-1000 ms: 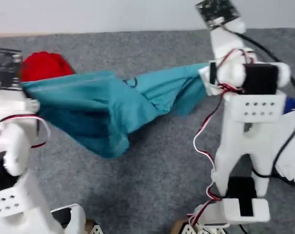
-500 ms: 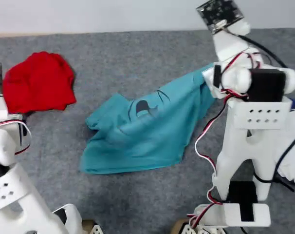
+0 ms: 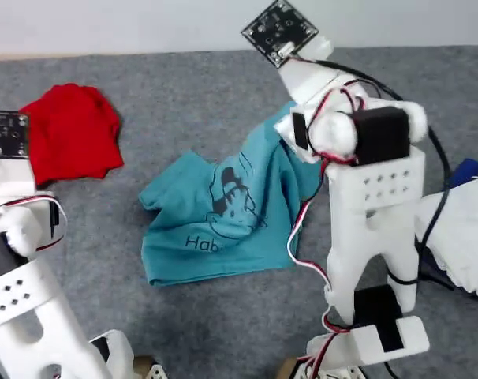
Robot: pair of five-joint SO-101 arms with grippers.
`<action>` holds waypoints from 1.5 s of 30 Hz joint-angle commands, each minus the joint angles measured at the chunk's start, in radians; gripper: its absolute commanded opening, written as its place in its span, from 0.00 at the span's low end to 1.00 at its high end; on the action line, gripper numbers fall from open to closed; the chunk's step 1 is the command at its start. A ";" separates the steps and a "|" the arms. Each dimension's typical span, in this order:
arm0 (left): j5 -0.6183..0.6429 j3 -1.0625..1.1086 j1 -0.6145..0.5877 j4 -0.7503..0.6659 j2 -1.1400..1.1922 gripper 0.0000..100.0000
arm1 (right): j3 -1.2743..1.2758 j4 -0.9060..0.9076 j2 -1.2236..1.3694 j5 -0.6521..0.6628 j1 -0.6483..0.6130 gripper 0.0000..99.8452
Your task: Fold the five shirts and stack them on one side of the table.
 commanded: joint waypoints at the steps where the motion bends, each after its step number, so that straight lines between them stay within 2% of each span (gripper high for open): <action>1: 0.000 0.013 -0.014 0.003 -0.028 0.01 | -0.126 0.015 -0.007 0.011 -0.082 0.01; 4: 0.025 0.021 -0.054 0.008 -0.028 0.00 | -0.087 0.010 0.012 0.029 -0.156 0.01; 10: 0.028 0.024 -0.150 0.017 -0.028 0.00 | 0.064 0.028 0.209 0.032 -0.213 0.02; 13: 0.021 0.044 -0.183 0.035 -0.028 0.01 | 0.061 0.039 0.298 0.031 -0.243 0.12; 16: 0.011 0.090 -0.212 0.031 -0.028 0.01 | 0.061 0.031 0.314 -0.028 -0.254 0.19; 25: -0.023 0.163 -0.242 0.029 -0.028 0.01 | 0.064 -0.065 0.371 -0.048 -0.148 0.19; 35: -0.023 0.162 -0.242 0.029 -0.028 0.01 | 0.061 -0.340 0.611 -0.048 -0.214 0.20; 45: -0.021 0.163 -0.242 0.029 -0.028 0.01 | 0.061 -0.367 0.839 -0.054 -0.246 0.19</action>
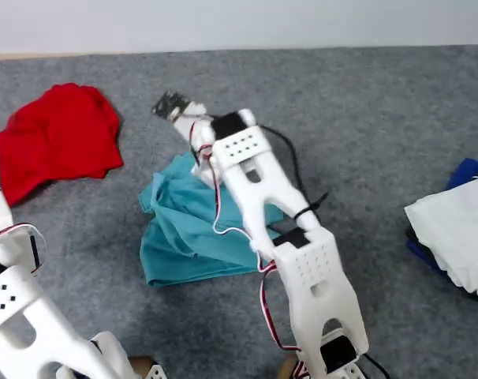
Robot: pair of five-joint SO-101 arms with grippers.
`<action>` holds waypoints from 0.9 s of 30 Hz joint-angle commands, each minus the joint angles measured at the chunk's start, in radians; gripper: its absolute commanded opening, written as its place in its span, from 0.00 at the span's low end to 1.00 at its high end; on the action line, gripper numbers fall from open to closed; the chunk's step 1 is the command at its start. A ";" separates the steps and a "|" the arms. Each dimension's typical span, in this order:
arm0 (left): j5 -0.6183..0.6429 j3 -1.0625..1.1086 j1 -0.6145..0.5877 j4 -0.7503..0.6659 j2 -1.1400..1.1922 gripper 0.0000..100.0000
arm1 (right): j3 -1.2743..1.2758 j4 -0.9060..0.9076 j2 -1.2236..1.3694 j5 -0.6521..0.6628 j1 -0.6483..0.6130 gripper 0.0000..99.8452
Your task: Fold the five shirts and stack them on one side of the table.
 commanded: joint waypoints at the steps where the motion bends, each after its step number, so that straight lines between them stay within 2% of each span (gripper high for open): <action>1: -0.003 -0.004 -0.003 0.002 -0.021 0.01 | -0.012 -0.007 0.019 -0.011 -0.001 0.19; 4: -0.003 0.001 0.000 0.000 -0.020 0.01 | -0.012 0.028 0.035 -0.008 0.001 0.18; 8: -0.003 0.048 0.000 -0.043 -0.020 0.01 | -0.020 0.073 0.007 -0.003 0.004 0.00; 12: -0.003 0.068 0.000 -0.049 -0.020 0.01 | -0.092 0.160 -0.061 -0.003 0.035 0.01; 20: -0.002 0.018 0.018 -0.031 -0.021 0.01 | -0.397 0.332 -0.160 0.060 0.091 0.01; 27: 0.028 -0.067 0.245 0.083 -0.021 0.01 | -0.624 0.392 -0.213 0.061 0.243 0.01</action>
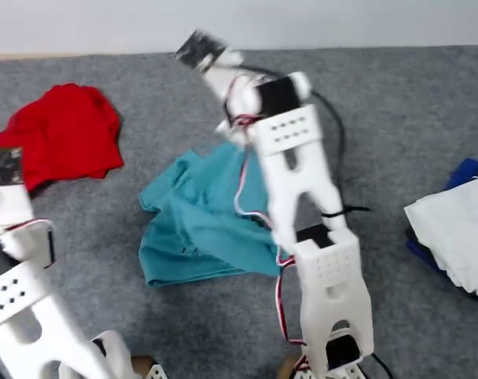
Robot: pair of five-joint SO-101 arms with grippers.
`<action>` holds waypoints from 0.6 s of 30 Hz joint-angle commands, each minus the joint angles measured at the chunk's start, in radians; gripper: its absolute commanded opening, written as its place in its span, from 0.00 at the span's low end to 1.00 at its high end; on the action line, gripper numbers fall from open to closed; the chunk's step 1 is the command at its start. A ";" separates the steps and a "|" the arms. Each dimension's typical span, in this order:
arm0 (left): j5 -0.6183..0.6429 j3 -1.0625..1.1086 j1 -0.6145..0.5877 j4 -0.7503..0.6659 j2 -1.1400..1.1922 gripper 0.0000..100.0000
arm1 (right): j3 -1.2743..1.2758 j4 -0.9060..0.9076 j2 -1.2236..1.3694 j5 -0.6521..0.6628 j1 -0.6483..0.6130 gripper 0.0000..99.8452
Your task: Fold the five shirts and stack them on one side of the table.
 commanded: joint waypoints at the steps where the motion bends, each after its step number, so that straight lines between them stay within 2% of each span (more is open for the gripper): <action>1: 0.049 -0.059 0.129 0.035 -0.021 0.01 | -0.120 0.036 -0.096 0.020 0.114 0.01; 8: 0.117 -0.045 0.295 0.035 -0.021 0.01 | -0.193 0.031 -0.240 0.072 0.292 0.01; 14: 0.121 -0.004 0.433 0.029 -0.021 0.01 | -0.259 -0.036 -0.423 0.178 0.323 0.01; 18: 0.121 0.021 0.460 0.029 -0.021 0.01 | -0.259 -0.150 -0.519 0.256 0.334 0.01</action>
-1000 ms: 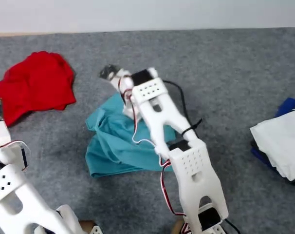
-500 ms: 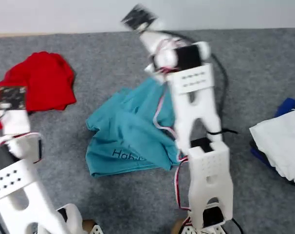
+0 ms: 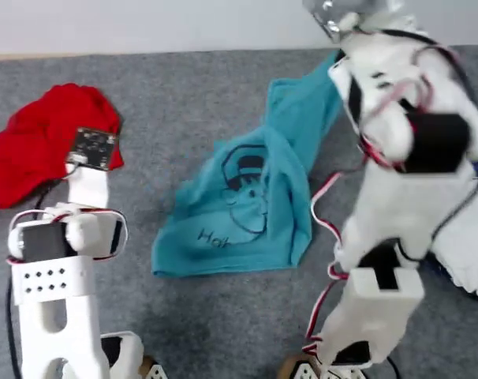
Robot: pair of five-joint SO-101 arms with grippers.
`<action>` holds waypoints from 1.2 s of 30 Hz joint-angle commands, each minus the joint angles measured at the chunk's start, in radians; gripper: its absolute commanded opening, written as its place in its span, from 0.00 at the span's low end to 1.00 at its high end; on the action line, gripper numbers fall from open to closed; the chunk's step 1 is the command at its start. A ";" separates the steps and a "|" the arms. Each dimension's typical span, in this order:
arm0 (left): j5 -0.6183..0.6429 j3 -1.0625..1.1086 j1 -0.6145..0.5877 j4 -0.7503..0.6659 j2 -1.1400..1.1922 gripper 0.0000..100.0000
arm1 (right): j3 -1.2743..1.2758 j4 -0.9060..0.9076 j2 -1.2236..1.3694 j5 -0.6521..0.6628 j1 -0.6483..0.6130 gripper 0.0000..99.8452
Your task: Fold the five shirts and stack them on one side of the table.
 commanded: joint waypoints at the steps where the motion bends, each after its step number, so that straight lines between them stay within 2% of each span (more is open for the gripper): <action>1: 0.006 0.008 0.020 0.002 -0.021 0.01 | -0.040 -0.104 -0.119 0.069 0.018 0.01; 6: 0.000 0.007 0.015 0.002 -0.021 0.01 | -0.044 -0.234 -0.189 0.167 0.018 0.01; 14: 0.000 0.010 0.015 0.000 -0.021 0.01 | -0.040 -0.504 -0.265 0.411 0.018 0.01; 19: 0.005 0.007 0.021 -0.023 -0.021 0.01 | -0.038 -0.430 -0.260 0.448 0.031 0.01; 24: 0.008 0.015 0.040 -0.101 -0.012 0.01 | -0.046 -0.194 -0.232 0.442 0.074 0.01; 27: 0.008 0.035 0.126 -0.133 -0.012 0.04 | -0.041 -0.071 -0.223 0.359 0.120 0.01; 32: 0.054 0.035 0.276 -0.221 -0.011 0.13 | -0.038 0.088 -0.219 0.133 0.194 0.01; 36: 0.121 0.028 0.328 -0.334 0.020 0.17 | -0.037 0.110 -0.219 -0.037 0.262 0.01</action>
